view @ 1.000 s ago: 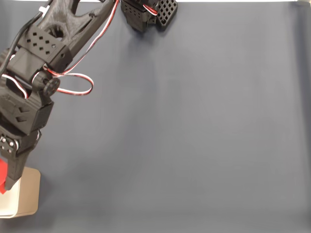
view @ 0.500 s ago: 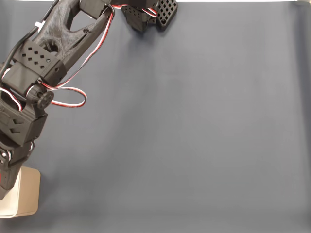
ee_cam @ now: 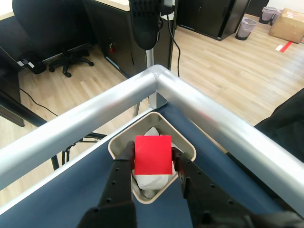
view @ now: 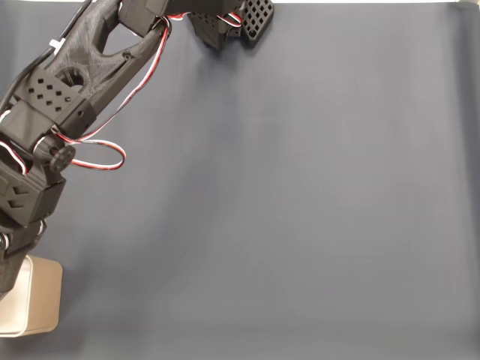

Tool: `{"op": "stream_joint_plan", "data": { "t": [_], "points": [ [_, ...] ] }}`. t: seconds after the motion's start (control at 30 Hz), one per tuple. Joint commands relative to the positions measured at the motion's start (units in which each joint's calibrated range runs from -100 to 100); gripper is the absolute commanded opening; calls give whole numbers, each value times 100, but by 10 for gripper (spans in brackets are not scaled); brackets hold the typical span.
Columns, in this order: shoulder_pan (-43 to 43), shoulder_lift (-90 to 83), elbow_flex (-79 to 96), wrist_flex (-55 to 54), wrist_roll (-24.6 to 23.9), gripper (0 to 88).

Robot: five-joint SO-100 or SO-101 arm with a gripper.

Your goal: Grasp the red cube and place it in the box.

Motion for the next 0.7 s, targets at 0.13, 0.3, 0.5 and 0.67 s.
{"op": "stream_joint_plan", "data": {
  "t": [0.13,0.3,0.5,0.67],
  "points": [
    [88,-38,-398,-27,34,0],
    [88,31,-481,-52,49,0],
    [67,74,-535,-68,54,0],
    [52,74,-544,-77,54,0]
  ]
}}
